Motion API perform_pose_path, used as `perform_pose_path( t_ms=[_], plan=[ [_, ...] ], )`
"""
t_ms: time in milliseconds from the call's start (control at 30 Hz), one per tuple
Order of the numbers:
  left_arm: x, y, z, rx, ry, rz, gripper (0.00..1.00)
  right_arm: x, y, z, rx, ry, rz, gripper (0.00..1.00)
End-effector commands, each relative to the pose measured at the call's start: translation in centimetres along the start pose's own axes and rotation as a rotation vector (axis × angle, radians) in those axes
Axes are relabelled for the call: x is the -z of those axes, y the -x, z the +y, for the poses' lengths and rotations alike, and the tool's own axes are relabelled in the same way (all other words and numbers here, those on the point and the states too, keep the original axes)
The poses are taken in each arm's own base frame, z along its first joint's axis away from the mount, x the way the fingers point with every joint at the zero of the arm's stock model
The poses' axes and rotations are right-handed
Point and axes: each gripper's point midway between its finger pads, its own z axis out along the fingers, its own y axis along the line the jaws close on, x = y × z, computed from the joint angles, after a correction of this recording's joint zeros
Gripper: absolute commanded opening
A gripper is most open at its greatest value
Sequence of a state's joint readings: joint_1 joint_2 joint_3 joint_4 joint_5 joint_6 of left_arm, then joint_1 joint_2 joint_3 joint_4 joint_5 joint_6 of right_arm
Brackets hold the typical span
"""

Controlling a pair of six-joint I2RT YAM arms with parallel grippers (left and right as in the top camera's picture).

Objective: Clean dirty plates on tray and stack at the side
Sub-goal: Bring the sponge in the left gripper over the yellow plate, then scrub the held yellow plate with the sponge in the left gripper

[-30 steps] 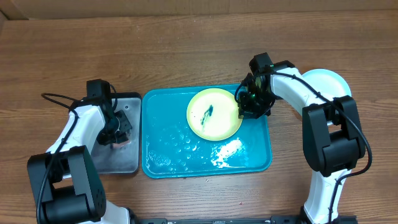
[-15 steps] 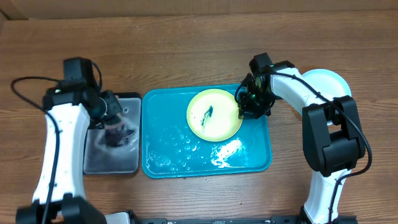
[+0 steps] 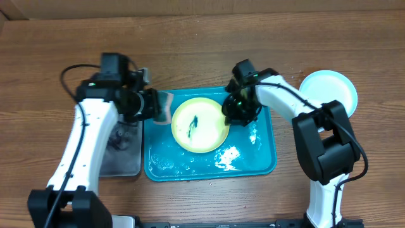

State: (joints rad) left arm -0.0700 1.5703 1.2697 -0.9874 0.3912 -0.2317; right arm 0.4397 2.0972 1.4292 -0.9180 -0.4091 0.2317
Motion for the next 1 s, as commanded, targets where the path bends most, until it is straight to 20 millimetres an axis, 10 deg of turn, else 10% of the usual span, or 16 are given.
perform_pose_path(
  t_ms=[0, 567, 967],
  plan=[
    [-2.5, -0.8, -1.0, -0.046, 0.021, 0.063, 0.04, -0.4, -0.7, -1.9, -0.148, -0.148, -0.01, 0.04],
    [-11.4, -3.1, 1.4, 0.007, 0.144, 0.269, 0.04, 0.0, -1.6, -3.7, -0.178, -0.262, 0.002, 0.04],
    [-18.8, -9.9, -5.8, -0.089, 0.031, 0.455, 0.04, -0.1, -1.9, -3.3, -0.182, -0.239, 0.02, 0.04]
  ],
)
